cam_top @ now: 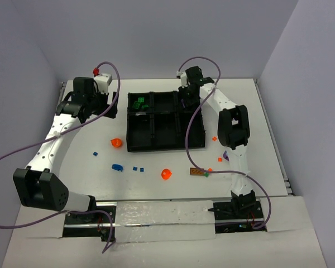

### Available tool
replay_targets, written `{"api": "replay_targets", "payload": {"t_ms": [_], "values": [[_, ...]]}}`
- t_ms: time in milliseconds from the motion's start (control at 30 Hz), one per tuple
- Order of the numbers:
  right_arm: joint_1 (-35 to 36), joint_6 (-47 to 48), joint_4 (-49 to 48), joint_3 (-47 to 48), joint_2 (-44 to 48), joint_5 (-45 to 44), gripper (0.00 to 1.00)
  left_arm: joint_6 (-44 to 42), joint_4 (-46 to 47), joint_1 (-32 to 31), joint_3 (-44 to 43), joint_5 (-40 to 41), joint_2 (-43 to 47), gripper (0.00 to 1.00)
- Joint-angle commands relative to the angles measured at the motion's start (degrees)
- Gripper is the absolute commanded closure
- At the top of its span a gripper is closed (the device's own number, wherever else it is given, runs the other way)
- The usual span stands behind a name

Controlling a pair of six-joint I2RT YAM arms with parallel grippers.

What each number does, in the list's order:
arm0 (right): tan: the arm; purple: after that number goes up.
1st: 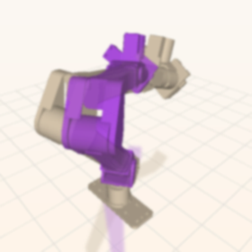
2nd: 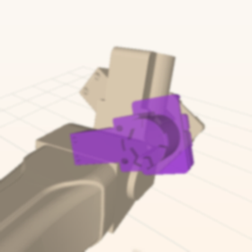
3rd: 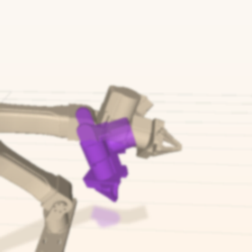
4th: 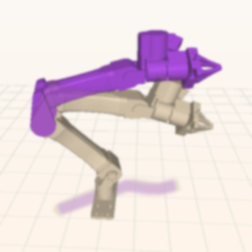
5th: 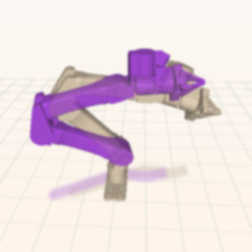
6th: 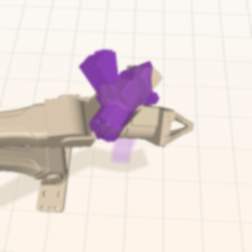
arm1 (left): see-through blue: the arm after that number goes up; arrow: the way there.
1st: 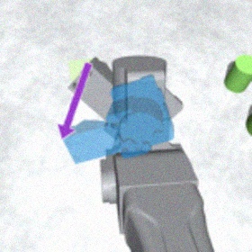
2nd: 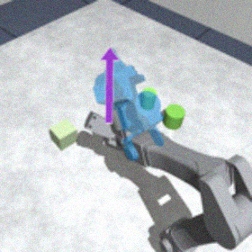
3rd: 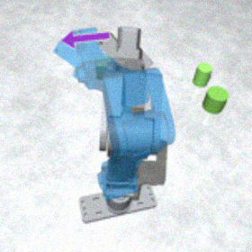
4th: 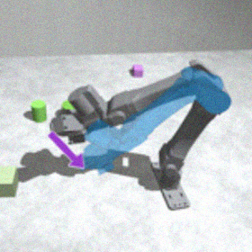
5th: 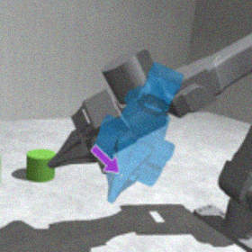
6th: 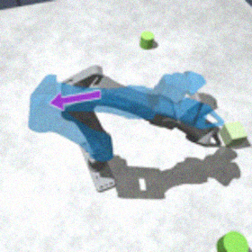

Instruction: Sort the legos into containers by color

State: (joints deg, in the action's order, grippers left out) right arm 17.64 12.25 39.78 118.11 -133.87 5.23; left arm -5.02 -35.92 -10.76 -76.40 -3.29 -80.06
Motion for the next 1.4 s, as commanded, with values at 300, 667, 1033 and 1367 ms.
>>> {"api": "replay_targets", "payload": {"t_ms": [300, 667, 1033, 1367], "values": [[0.61, -0.41, -3.63, 3.59, -0.75, -5.67, 0.84, -0.43, 0.12, 0.04, -3.52, -0.34, -1.15, 0.01], [0.68, -3.50, -3.82, 0.23, 9.77, 3.06, 0.45, -1.73, 2.43, 0.04, -3.28, -2.16, -0.76, 0.01], [-4.37, -1.92, 0.54, -10.20, 30.09, 5.18, 0.52, -3.17, 5.95, 0.04, -3.08, -7.92, -0.48, 0.01], [-16.45, 15.97, 11.47, -48.24, 56.92, 6.65, 0.51, -4.38, 8.69, -0.31, 2.65, -11.55, 2.98, 0.01]]}}
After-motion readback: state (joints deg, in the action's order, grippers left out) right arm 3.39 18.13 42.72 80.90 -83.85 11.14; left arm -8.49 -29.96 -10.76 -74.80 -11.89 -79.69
